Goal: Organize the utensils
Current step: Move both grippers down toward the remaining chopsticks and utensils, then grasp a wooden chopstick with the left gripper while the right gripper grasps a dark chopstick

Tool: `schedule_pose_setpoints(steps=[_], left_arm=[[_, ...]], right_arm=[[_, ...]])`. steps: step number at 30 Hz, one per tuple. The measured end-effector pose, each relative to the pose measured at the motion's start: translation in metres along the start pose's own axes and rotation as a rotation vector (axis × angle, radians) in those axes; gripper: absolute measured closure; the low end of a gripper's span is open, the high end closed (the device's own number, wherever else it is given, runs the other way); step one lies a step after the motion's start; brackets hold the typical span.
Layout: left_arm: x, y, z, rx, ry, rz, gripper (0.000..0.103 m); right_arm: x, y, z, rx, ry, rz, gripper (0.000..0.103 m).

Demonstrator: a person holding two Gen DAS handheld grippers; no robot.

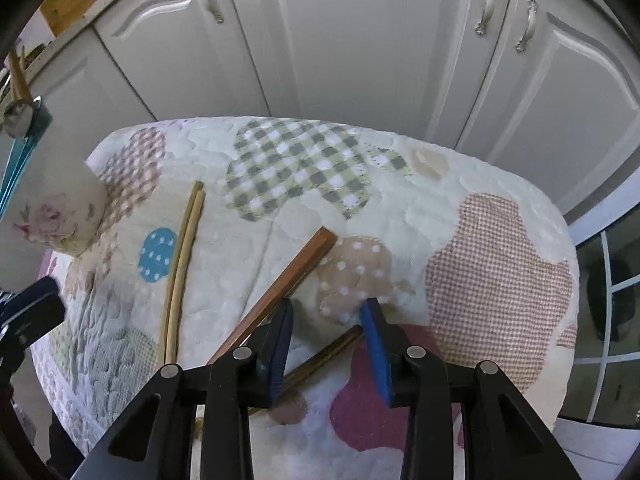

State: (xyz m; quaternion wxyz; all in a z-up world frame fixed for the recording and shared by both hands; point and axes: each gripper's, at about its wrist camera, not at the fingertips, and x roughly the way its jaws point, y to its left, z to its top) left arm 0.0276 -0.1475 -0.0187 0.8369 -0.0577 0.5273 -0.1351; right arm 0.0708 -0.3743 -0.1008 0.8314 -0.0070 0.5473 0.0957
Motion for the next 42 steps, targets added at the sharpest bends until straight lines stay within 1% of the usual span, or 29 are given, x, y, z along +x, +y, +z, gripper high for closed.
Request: schedule_pose_setpoints(steps=[1,3,5,8,11,15,19,20,23,26,29,30,31,33,34,36,38,40,42], left_arm=[[0.004,-0.003,0.002,0.007,0.01,-0.009,0.076],[0.018,-0.009,0.005,0.029,0.05,-0.053,0.076],[0.032,-0.015,0.006,0.057,0.096,-0.074,0.076],[0.047,-0.018,0.005,0.09,0.133,-0.048,0.077],[0.059,-0.017,0.005,0.086,0.166,-0.062,0.077],[0.065,-0.024,0.011,0.106,0.16,-0.055,0.077],[0.064,-0.026,0.012,0.146,0.164,-0.015,0.077],[0.063,-0.024,0.012,0.15,0.162,-0.008,0.077],[0.063,-0.019,0.014,0.124,0.17,-0.022,0.077],[0.067,-0.026,0.017,0.142,0.162,0.004,0.077],[0.072,-0.032,0.021,0.155,0.146,0.024,0.078],[0.074,-0.03,0.022,0.147,0.143,0.022,0.081],[0.074,-0.029,0.023,0.143,0.142,0.024,0.088],[0.072,-0.023,0.022,0.14,0.14,0.018,0.092],[0.07,-0.02,0.02,0.141,0.139,0.014,0.093],[0.064,-0.016,0.014,0.148,0.14,0.018,0.094],[0.057,-0.009,0.006,0.156,0.143,0.021,0.096],[0.05,-0.002,-0.005,0.166,0.152,0.016,0.096],[0.042,0.006,-0.015,0.153,0.172,-0.002,0.097]], right_arm=[[-0.001,-0.001,-0.002,0.001,0.0,0.001,0.068],[-0.004,-0.007,-0.007,0.027,0.0,0.019,0.068],[-0.007,-0.014,-0.013,0.051,0.006,0.036,0.068],[-0.014,-0.02,-0.021,0.055,0.01,0.038,0.068],[-0.02,-0.023,-0.025,0.059,0.01,0.046,0.068],[-0.027,-0.029,-0.027,0.069,0.01,0.053,0.066],[-0.029,-0.027,-0.027,0.067,0.011,0.061,0.066],[-0.032,-0.027,-0.028,0.061,0.008,0.063,0.066],[-0.033,-0.024,-0.028,0.06,0.005,0.065,0.064],[-0.032,-0.024,-0.027,0.074,0.012,0.067,0.064],[-0.03,-0.02,-0.027,0.087,0.025,0.092,0.064],[-0.029,-0.019,-0.027,0.092,0.028,0.102,0.064],[-0.027,-0.017,-0.027,0.1,0.028,0.113,0.064],[-0.025,-0.017,-0.025,0.122,0.021,0.126,0.064],[-0.024,-0.015,-0.023,0.124,0.004,0.122,0.064],[-0.024,-0.008,-0.021,0.085,-0.007,0.09,0.077],[-0.023,0.003,-0.021,0.005,-0.001,0.072,0.08],[-0.024,0.008,-0.025,-0.044,0.014,0.095,0.084],[-0.027,0.013,-0.033,-0.123,0.033,0.079,0.087]])
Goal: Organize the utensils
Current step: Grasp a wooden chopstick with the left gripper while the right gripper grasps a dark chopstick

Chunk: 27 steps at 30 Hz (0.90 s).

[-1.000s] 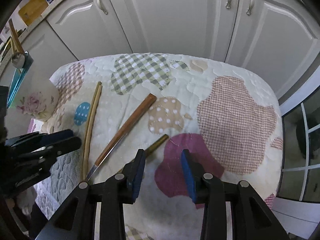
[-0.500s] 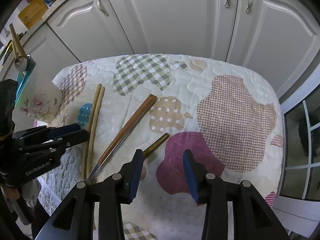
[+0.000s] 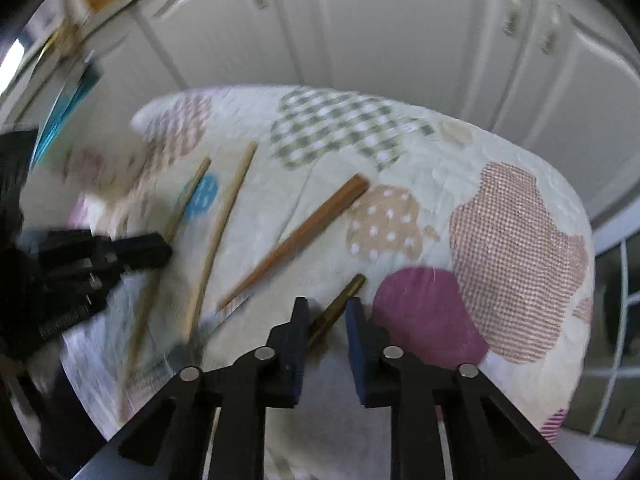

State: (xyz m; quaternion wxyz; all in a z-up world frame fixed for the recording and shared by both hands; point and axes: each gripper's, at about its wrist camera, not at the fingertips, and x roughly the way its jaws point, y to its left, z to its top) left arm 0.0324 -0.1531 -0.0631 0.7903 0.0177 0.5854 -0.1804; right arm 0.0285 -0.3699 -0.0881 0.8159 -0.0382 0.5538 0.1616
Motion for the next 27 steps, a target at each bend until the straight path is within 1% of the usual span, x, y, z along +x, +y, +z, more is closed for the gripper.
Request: schedule_pose_setpoints(steps=[1,3,5,7,8,10,11,12,13,16,18,19,20,21,22,23,24,27], left_arm=[[-0.002,0.003,-0.005,-0.008,0.01,-0.01,0.098],[-0.007,0.008,-0.015,-0.012,0.023,-0.019,0.098],[-0.01,0.009,-0.019,-0.022,0.028,-0.032,0.098],[-0.012,0.01,-0.016,-0.041,0.026,-0.044,0.098],[-0.013,0.012,-0.016,-0.047,0.02,-0.032,0.097],[-0.015,0.009,-0.007,-0.038,0.008,-0.008,0.092],[-0.014,0.009,-0.003,-0.033,0.005,0.001,0.09],[-0.012,0.007,0.002,-0.03,0.006,0.014,0.086],[-0.009,0.006,0.006,-0.029,0.009,0.026,0.085],[0.0,0.002,0.015,-0.02,0.026,0.072,0.085],[0.004,-0.005,0.019,0.018,0.017,0.11,0.085],[0.005,-0.009,0.02,0.041,0.015,0.126,0.085],[0.006,-0.012,0.022,0.054,0.011,0.131,0.086],[0.008,-0.013,0.025,0.06,0.007,0.122,0.094],[0.008,-0.012,0.026,0.056,0.007,0.106,0.098],[0.006,-0.009,0.027,0.038,0.008,0.08,0.098],[-0.001,-0.004,0.027,0.008,0.003,0.035,0.098],[-0.027,-0.001,0.025,0.015,-0.057,0.022,0.099]], right_arm=[[-0.002,0.003,-0.006,-0.05,0.024,-0.012,0.087],[-0.006,0.002,-0.016,-0.089,0.062,-0.006,0.087],[-0.009,-0.006,-0.022,-0.068,0.078,0.017,0.087],[-0.012,-0.017,-0.025,-0.002,0.068,0.046,0.087],[-0.012,-0.02,-0.027,0.032,0.062,0.058,0.086],[-0.012,-0.026,-0.032,0.068,0.063,0.075,0.082],[-0.011,-0.024,-0.033,0.074,0.064,0.075,0.081],[-0.01,-0.023,-0.033,0.073,0.066,0.065,0.081],[-0.008,-0.021,-0.031,0.072,0.067,0.056,0.081],[-0.002,-0.016,-0.021,0.062,0.059,0.034,0.081],[0.0,-0.012,-0.02,0.053,0.043,0.018,0.081],[0.0,-0.01,-0.02,0.033,0.039,0.005,0.083],[0.001,-0.007,-0.02,0.016,0.037,-0.004,0.086],[0.004,-0.008,-0.015,0.022,0.04,0.012,0.092],[0.004,-0.01,-0.014,0.033,0.045,0.04,0.092],[0.004,-0.011,-0.011,0.038,0.047,0.057,0.093],[0.002,-0.01,-0.01,0.037,0.041,0.067,0.094],[-0.012,-0.003,-0.008,0.009,0.012,0.091,0.095]])
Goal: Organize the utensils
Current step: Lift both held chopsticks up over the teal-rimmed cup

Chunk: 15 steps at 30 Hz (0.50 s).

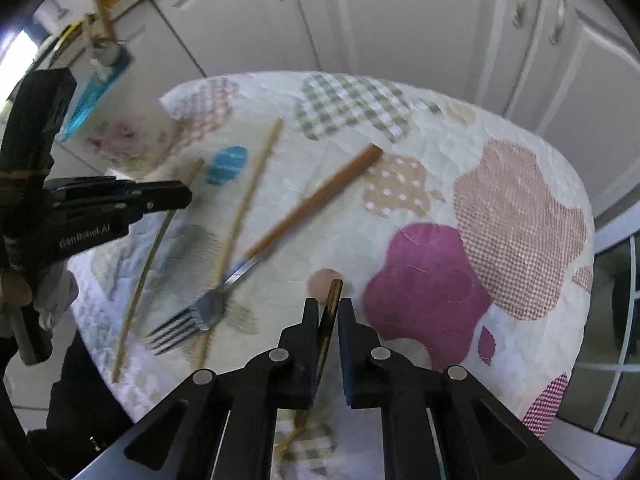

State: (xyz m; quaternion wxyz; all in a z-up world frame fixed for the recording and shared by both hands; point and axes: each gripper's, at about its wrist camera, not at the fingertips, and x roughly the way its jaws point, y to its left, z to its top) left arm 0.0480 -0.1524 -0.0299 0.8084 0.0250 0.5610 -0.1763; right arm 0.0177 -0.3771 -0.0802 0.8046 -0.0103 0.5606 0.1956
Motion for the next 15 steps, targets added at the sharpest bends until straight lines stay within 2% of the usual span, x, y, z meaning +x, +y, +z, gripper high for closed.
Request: schedule_pose_setpoints(steps=[6,15], left_arm=[[-0.062,0.005,-0.001,-0.039,-0.127,-0.058,0.099],[-0.126,0.009,-0.025,-0.055,-0.241,-0.083,0.099]], right_arm=[[-0.032,0.013,-0.001,-0.014,-0.069,0.047,0.097],[-0.083,0.05,-0.032,-0.059,-0.153,0.068,0.097]])
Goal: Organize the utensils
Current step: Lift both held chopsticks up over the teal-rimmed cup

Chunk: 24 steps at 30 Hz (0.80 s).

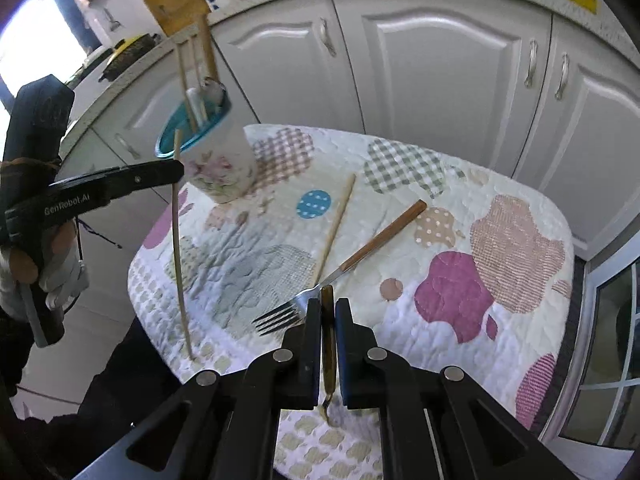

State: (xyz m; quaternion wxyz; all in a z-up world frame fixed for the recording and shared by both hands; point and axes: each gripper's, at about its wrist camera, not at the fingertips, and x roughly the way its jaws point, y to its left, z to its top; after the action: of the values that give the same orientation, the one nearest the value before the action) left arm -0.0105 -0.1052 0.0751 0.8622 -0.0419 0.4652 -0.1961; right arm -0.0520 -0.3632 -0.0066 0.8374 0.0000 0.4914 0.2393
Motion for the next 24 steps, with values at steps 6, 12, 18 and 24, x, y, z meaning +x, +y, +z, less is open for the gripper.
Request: schedule_pose_setpoints(steps=[6,12,18,24], left_arm=[[-0.042,-0.001,0.004,-0.007,-0.086,-0.005,0.099],[-0.076,0.005,0.009,-0.02,-0.154,0.001,0.099],[-0.12,0.022,0.026,-0.059,-0.255,0.02,0.099],[-0.161,0.042,0.055,-0.089,-0.372,0.072,0.099]], right_arm=[[-0.021,0.018,-0.001,-0.037,-0.044,-0.007,0.097],[-0.036,0.037,0.013,-0.085,-0.087,-0.005,0.097],[-0.053,0.067,0.042,-0.159,-0.144,0.01,0.097],[-0.063,0.097,0.076,-0.223,-0.189,0.031,0.097]])
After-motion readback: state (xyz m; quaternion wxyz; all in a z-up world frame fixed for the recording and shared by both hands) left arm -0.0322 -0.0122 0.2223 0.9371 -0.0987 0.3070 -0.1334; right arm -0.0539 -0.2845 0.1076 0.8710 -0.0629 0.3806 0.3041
